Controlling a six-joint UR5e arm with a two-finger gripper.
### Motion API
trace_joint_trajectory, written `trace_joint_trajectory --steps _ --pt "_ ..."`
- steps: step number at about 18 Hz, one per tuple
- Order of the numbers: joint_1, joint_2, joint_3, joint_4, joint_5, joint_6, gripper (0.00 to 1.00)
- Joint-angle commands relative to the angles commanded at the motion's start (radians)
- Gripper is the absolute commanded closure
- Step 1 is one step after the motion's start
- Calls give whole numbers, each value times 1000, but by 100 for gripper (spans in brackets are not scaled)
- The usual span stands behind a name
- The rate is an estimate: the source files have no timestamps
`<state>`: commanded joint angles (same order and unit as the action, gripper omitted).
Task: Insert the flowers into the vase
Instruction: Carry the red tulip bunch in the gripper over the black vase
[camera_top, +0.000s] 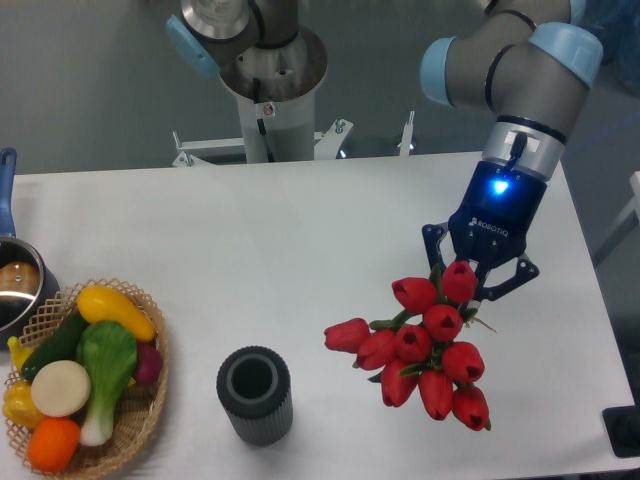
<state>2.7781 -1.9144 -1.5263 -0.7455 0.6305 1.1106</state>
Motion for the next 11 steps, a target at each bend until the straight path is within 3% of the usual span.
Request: trace_joint_trajectory --steps 7,11 --pt "-21 -9 8 0 -17 -3 88" --pt "-77 -15 8 2 -24 -2 87"
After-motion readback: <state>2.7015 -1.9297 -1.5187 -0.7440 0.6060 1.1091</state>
